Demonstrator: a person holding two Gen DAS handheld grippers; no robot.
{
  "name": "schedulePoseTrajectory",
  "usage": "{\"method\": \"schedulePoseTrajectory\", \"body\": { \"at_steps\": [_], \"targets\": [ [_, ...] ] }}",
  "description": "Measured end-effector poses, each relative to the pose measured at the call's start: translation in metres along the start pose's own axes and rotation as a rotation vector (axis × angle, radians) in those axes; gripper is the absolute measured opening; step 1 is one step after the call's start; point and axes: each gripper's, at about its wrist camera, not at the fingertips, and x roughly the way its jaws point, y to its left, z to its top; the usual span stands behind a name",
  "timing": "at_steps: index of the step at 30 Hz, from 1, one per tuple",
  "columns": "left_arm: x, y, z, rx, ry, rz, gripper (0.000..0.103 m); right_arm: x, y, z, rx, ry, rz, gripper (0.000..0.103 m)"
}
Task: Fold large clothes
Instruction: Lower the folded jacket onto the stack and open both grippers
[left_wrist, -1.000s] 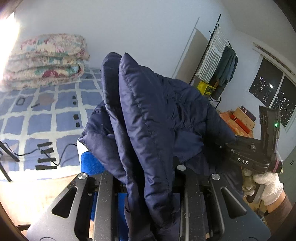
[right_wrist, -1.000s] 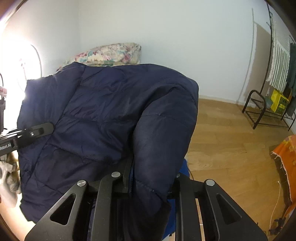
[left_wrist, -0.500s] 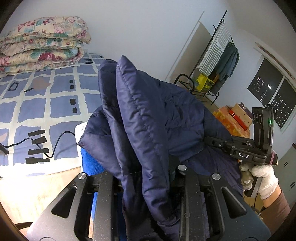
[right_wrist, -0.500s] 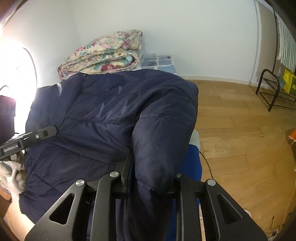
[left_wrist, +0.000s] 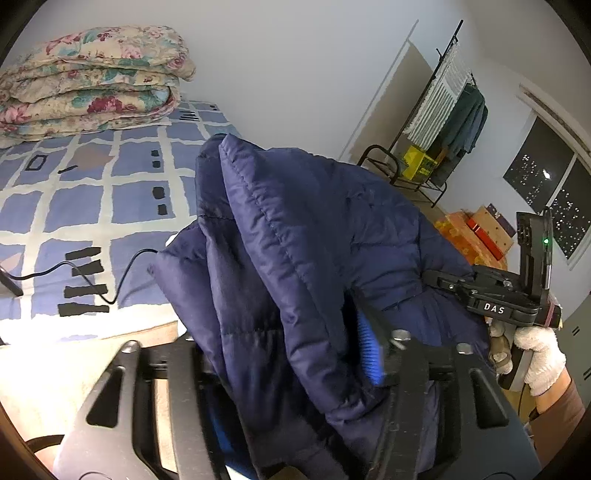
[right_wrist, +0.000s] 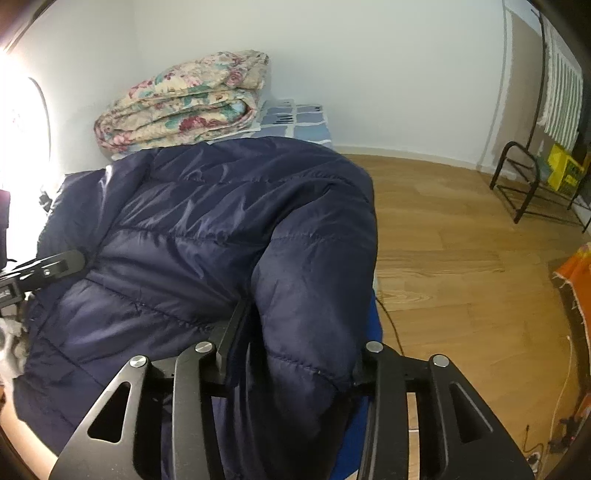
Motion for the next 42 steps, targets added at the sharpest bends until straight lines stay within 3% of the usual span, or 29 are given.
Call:
{"method": "schedulePoseTrajectory", "body": {
  "at_steps": [3,7,11,19,26,35,42],
  "targets": [
    [-0.003,-0.001,-0.001,0.009,0.000,0.006,0.073,0.000,0.000,-0.001,0.004,-0.003,-0.020,0.042],
    [-0.007,-0.006,-0.003,0.028,0.006,0.032,0.080,-0.002,0.006,-0.002,-0.023,-0.016,-0.108,0.064],
    [-0.012,-0.009,-0.007,0.029,0.006,0.047,0.086,-0.009,0.009,-0.005,-0.039,-0.033,-0.176,0.076],
    [-0.034,-0.012,-0.021,0.027,0.017,0.064,0.091,-0.023,0.015,-0.015,-0.027,-0.027,-0.170,0.077],
    [-0.077,-0.021,-0.042,0.035,-0.002,0.079,0.091,-0.052,0.030,-0.032,-0.013,-0.051,-0.172,0.078],
    [-0.172,-0.054,-0.072,0.105,-0.041,0.099,0.091,-0.122,0.064,-0.057,-0.017,-0.103,-0.138,0.078],
    [-0.271,-0.092,-0.097,0.147,-0.108,0.115,0.091,-0.195,0.091,-0.076,-0.013,-0.146,-0.133,0.080]
  ]
}}
